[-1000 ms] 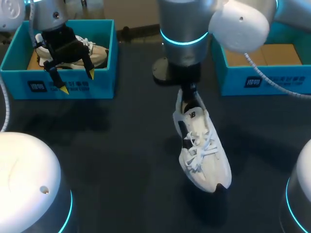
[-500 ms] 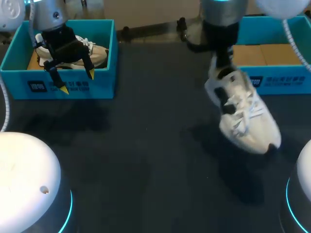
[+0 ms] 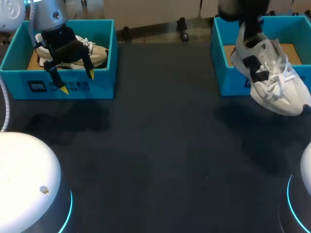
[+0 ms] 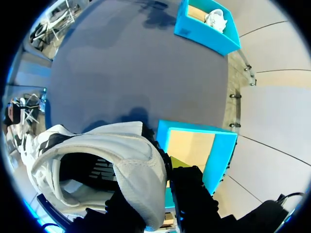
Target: Take the shoe out of the shoebox, open the shoe tongue, remove and reinsert the insole, then place the shoe into the shoebox
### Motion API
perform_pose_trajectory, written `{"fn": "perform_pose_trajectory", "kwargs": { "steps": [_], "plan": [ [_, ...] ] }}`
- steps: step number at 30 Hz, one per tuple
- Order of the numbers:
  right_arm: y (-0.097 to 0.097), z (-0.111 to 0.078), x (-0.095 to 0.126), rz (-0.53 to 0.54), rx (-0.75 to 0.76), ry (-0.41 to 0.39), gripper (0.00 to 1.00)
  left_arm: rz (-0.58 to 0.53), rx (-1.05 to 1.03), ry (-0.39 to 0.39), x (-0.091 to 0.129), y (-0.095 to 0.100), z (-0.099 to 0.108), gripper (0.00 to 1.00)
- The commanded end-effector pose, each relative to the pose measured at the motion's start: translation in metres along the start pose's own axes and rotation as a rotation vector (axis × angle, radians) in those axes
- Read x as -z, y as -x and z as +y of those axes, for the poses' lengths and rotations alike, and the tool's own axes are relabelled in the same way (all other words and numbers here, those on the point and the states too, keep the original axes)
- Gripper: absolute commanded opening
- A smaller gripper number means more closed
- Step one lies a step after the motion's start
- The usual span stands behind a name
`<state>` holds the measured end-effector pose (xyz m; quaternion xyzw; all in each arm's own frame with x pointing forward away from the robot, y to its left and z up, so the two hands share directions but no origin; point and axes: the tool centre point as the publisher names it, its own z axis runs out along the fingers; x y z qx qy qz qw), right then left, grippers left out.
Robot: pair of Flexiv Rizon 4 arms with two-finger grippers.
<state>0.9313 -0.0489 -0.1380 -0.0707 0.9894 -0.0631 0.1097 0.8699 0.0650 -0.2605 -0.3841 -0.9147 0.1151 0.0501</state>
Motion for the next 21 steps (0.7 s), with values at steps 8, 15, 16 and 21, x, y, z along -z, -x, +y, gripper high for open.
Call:
{"fn": "perform_pose_trajectory", "kwargs": {
  "steps": [8, 15, 16, 21],
  "plan": [
    [0.000, -0.001, 0.001, 0.001, 0.001, 0.001, 0.00, 0.000, 0.000, 0.002, 0.000, -0.001, 0.000, 1.00],
    [0.023, -0.039, 0.000, 0.002, -0.036, -0.039, 0.00, 0.000, 0.000, 0.002, 0.000, -0.001, 0.000, 1.00],
    [0.027, -0.046, 0.000, -0.021, -0.036, -0.035, 0.00, 0.000, 0.000, 0.002, 0.000, -0.001, 0.000, 1.00],
    [0.058, -0.087, -0.008, 0.007, 0.001, -0.043, 0.00, 0.000, 0.000, 0.002, 0.000, -0.001, 0.000, 1.00]
  ]
}}
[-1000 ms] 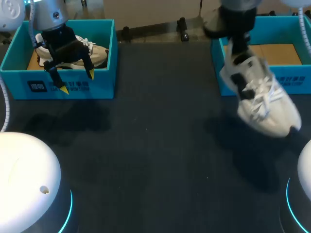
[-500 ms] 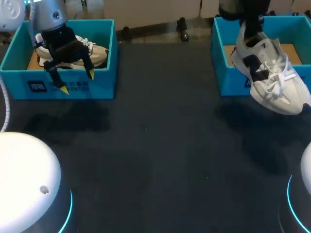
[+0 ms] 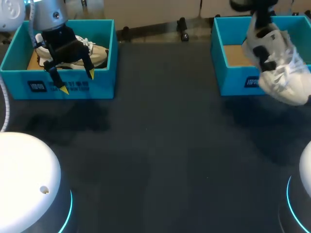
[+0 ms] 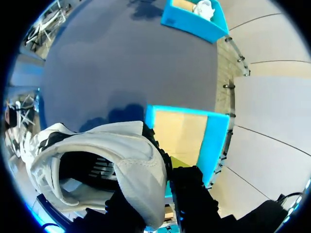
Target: Take the shoe out of the shoebox, open the shoe tongue, remove and reinsert the insole, then place the shoe into the shoebox
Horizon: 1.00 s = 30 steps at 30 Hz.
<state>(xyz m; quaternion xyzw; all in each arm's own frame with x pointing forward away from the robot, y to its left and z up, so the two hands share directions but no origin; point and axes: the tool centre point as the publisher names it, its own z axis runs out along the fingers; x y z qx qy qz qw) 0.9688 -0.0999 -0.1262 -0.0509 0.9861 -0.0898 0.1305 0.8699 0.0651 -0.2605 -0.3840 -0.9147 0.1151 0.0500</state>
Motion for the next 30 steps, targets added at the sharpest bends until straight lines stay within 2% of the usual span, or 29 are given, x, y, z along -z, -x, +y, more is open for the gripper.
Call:
{"fn": "perform_pose_trajectory", "kwargs": {
  "steps": [1, 5, 10, 18, 30],
  "plan": [
    [0.032, -0.033, -0.009, 0.025, 0.052, 0.030, 0.00, 0.000, 0.000, 0.002, 0.000, -0.001, 0.000, 1.00],
    [0.056, -0.065, -0.020, -0.009, 0.083, 0.032, 0.00, 0.000, 0.000, 0.002, 0.000, -0.001, 0.000, 1.00],
    [0.081, -0.099, -0.046, 0.011, 0.126, 0.060, 0.00, 0.000, 0.000, 0.002, 0.000, -0.001, 0.000, 1.00],
    [0.099, -0.132, -0.080, 0.064, 0.097, 0.077, 0.00, 0.000, 0.000, 0.002, 0.000, -0.001, 0.000, 1.00],
    [0.113, -0.168, -0.106, 0.035, 0.065, 0.053, 0.00, 0.000, 0.000, 0.002, 0.000, -0.001, 0.000, 1.00]
  ]
}}
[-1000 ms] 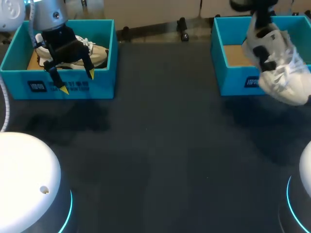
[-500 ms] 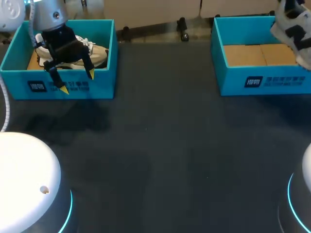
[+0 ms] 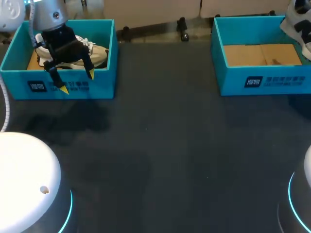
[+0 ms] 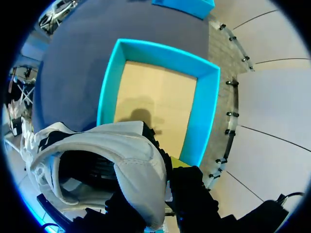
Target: Take the shoe out of the shoebox, open the shoe tongue, remove and reinsert the insole, then place the shoe into the shoebox
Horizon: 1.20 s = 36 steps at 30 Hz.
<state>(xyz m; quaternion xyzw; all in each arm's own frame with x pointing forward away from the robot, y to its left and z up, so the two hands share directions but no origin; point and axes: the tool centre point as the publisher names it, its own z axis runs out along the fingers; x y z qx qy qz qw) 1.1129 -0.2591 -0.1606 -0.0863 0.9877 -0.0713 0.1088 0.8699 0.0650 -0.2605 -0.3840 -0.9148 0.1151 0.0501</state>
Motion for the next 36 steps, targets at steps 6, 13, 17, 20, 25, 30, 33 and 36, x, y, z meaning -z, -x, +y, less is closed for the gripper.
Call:
{"fn": "perform_pose_trajectory", "kwargs": {
  "steps": [6, 13, 17, 20, 25, 30, 33, 36],
  "plan": [
    [0.002, -0.023, -0.016, 0.023, -0.103, 0.008, 0.00, 0.000, 0.000, 0.002, 0.000, -0.001, 0.000, 1.00],
    [-0.003, -0.036, -0.018, 0.143, -0.430, -0.025, 0.00, 0.000, 0.000, 0.002, 0.000, -0.001, 0.000, 1.00],
    [-0.010, -0.041, -0.017, 0.152, -0.586, -0.008, 0.00, 0.000, 0.000, 0.002, 0.000, -0.001, 0.000, 1.00],
    [-0.015, -0.045, -0.016, 0.172, -0.703, -0.004, 0.00, 0.000, 0.000, 0.002, 0.000, -0.001, 0.000, 1.00],
    [-0.024, -0.050, -0.008, 0.167, -0.907, 0.010, 0.00, 0.000, 0.000, 0.002, 0.000, -0.001, 0.000, 1.00],
    [-0.031, -0.053, -0.007, 0.148, -0.981, 0.031, 0.00, 0.000, 0.000, 0.002, 0.000, -0.001, 0.000, 1.00],
    [-0.031, -0.053, -0.007, 0.148, -0.981, 0.031, 0.00, 0.000, 0.000, 0.002, 0.000, -0.001, 0.000, 1.00],
    [-0.031, -0.053, -0.007, 0.148, -0.981, 0.031, 0.00, 0.000, 0.000, 0.002, 0.000, -0.001, 0.000, 1.00]
  ]
}}
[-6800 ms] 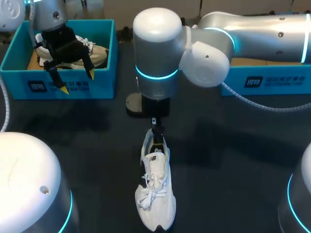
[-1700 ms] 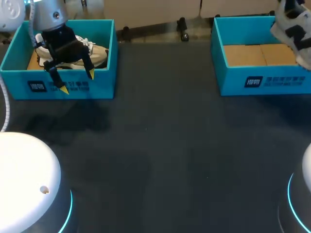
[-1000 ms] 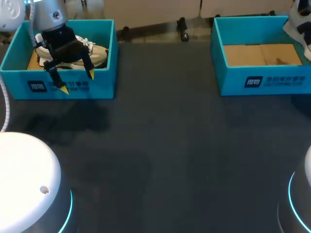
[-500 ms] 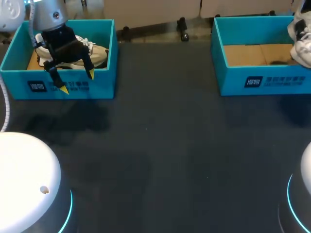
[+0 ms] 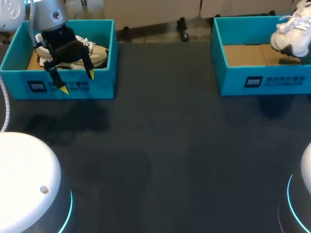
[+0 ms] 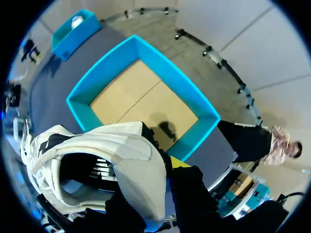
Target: Take the shoe out of the shoebox, open the shoe tongue, remove and reinsert the insole, then place the shoe into the shoebox
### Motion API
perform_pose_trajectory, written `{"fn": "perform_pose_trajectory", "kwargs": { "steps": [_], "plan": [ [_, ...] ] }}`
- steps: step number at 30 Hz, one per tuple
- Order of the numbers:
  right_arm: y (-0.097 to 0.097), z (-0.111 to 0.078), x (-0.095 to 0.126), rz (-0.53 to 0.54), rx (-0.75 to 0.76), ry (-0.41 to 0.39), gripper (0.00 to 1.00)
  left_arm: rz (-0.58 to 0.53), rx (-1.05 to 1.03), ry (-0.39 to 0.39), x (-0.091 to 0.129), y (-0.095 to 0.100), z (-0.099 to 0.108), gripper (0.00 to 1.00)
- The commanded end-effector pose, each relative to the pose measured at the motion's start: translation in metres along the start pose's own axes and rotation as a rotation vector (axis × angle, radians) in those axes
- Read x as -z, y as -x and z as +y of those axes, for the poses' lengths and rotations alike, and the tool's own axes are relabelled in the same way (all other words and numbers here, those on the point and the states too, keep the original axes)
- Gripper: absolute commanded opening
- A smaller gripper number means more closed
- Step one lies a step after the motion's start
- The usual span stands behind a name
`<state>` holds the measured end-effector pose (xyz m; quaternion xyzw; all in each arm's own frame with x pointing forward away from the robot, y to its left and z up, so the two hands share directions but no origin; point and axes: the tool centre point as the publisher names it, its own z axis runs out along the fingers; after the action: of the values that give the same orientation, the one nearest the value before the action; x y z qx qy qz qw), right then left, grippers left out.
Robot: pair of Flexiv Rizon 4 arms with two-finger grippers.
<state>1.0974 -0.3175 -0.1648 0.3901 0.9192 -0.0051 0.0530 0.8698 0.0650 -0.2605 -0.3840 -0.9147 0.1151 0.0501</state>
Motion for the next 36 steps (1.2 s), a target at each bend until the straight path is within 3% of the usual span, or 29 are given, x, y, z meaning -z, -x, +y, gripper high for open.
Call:
{"fn": "perform_pose_trajectory", "kwargs": {
  "steps": [1, 5, 12, 13, 21, 36],
  "plan": [
    [-0.003, -0.004, 0.000, -0.007, -0.006, 0.008, 0.00, 0.000, 0.000, 0.002, 0.000, -0.001, 0.000, 1.00],
    [-0.003, -0.004, 0.000, -0.007, -0.006, 0.008, 0.00, 0.000, 0.000, 0.002, 0.000, -0.001, 0.000, 1.00],
    [-0.011, -0.013, -0.007, -0.039, -0.454, -0.037, 0.00, 0.000, 0.000, 0.002, 0.000, -0.001, 0.000, 1.00],
    [-0.012, -0.016, -0.009, -0.052, -0.556, -0.076, 0.00, 0.000, 0.000, 0.002, 0.000, -0.001, 0.000, 1.00],
    [-0.020, -0.037, -0.015, -0.044, -0.934, 0.025, 0.00, 0.000, 0.000, 0.002, 0.000, -0.001, 0.000, 1.00],
    [-0.021, -0.037, -0.015, -0.039, -0.955, 0.039, 0.00, 0.000, 0.000, 0.002, 0.000, -0.001, 0.000, 1.00]
  ]
}}
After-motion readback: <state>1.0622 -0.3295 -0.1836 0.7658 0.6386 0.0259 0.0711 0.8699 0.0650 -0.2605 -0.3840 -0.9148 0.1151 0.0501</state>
